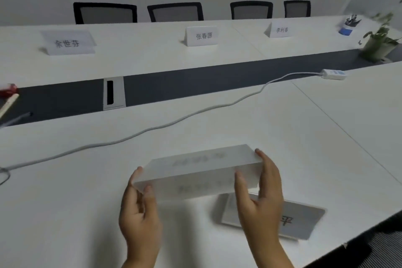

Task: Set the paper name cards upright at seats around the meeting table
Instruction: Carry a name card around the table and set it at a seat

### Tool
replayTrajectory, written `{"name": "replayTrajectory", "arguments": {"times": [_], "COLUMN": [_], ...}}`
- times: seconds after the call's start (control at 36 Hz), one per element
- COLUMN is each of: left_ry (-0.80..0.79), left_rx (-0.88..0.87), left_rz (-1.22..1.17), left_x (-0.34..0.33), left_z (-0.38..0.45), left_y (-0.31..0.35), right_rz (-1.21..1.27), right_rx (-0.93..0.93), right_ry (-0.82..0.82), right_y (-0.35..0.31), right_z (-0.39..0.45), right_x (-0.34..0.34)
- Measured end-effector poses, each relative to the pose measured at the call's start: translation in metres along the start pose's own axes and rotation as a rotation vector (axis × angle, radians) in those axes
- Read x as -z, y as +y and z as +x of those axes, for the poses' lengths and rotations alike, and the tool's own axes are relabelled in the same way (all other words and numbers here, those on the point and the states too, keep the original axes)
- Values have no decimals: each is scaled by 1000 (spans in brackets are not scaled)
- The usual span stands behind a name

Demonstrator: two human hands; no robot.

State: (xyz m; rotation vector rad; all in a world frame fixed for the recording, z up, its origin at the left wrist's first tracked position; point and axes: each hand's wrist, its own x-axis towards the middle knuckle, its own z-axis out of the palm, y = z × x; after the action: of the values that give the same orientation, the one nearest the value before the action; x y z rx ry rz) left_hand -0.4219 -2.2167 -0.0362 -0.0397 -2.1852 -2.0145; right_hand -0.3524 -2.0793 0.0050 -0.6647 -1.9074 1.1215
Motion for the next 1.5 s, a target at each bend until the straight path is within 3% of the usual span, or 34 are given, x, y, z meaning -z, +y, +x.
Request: {"name": "replayTrajectory", "arguments": {"times": [0.17, 0.47, 0.61, 0.78, 1.0, 1.25, 1.5], "left_ry": [76, 160, 93, 117, 118, 82, 100], "left_rx": [116, 164, 189, 274, 259, 259, 264], "left_rz": [148, 290, 382, 360, 345, 278, 295], "left_x": [52, 114, 123, 127, 122, 123, 125], "left_z": [59, 119, 115, 103, 114, 129, 132], "left_y": [-57, -117, -132, -154, -160, -171, -180], "right_rz": [-58, -96, -58, -6, -46, -46, -24], "right_rx": [-190, -184, -220, -233, -291, -271, -258], "right_ry": [-376, -698, -708, -776, -924, -855, -887], "right_y": [23, 48, 57, 66, 77, 84, 84], "right_z": [-19, -50, -44, -29, -24, -32, -19], "right_x": [-95, -181, -198, -202, -209, -217, -230]}}
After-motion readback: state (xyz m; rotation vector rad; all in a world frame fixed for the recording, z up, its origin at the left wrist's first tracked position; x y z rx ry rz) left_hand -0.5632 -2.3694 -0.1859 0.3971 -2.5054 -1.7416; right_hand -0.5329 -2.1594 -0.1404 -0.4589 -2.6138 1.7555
